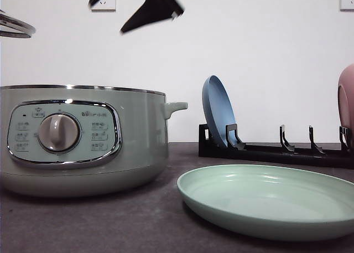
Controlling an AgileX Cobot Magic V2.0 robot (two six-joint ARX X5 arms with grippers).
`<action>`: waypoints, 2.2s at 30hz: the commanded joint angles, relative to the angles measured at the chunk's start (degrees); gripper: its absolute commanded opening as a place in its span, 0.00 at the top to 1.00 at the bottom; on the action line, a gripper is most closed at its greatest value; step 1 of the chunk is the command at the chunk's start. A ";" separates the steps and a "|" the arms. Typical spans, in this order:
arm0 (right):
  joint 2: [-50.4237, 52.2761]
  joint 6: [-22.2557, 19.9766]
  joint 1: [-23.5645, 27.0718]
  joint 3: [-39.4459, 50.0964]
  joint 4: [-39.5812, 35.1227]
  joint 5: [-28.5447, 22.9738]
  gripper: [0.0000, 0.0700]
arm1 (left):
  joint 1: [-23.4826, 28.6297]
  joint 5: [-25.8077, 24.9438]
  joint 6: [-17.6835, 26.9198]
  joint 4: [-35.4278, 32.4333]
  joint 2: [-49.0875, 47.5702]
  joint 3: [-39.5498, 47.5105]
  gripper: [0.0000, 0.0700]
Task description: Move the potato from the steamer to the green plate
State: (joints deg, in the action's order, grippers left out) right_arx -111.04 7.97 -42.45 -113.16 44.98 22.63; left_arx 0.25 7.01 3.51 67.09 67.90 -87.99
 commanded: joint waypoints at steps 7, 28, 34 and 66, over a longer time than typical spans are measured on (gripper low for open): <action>-8.06 -0.04 -3.19 -2.14 -2.69 -8.20 0.33 | 0.11 0.11 -0.59 -2.27 -0.26 -1.60 1.00; -16.11 -0.04 -7.13 -2.12 -5.07 -21.23 0.22 | 0.11 0.09 -0.81 -1.90 -0.26 -1.60 1.00; -17.65 -0.04 -7.22 -2.12 -4.55 -21.17 0.22 | 0.11 0.09 -0.81 -1.88 -0.26 -1.60 1.00; -14.11 -0.88 -6.71 -2.14 -2.92 -18.12 0.74 | 0.11 0.07 -0.78 -2.24 -0.26 -1.60 1.00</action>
State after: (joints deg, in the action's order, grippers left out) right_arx -126.40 7.74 -48.75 -113.75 42.74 4.51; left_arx 0.25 6.96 3.29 67.13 67.90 -87.99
